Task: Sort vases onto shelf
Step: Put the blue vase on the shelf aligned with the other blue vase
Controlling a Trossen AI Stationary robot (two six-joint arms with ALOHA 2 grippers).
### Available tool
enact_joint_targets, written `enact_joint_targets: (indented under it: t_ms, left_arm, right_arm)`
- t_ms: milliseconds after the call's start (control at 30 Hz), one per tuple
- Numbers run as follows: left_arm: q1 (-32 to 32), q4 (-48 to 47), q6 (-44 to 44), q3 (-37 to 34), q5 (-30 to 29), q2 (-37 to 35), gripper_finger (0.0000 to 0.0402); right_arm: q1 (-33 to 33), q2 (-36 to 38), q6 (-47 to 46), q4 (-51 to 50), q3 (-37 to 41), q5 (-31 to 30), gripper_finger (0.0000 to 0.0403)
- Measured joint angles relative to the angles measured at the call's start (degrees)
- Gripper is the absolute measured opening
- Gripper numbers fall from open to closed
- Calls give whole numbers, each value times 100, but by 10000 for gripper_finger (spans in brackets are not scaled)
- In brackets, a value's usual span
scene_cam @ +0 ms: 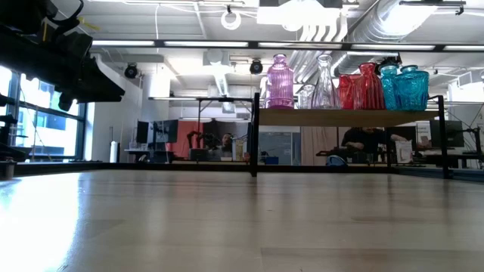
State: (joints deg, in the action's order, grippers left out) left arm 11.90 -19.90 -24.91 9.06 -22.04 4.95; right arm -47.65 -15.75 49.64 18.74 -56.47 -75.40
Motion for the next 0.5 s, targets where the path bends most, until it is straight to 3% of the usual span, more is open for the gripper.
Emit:
enact_joint_targets:
  t_ms: [200,500]
  left_arm:
    - [0,1,2,0,0,-1,101]
    - [2,2,1,0,-1,-1,101]
  right_arm:
    - [-287,-2,-470,-473,2,-566,0]
    - [-792,-2,-645,-605,2,-85,0]
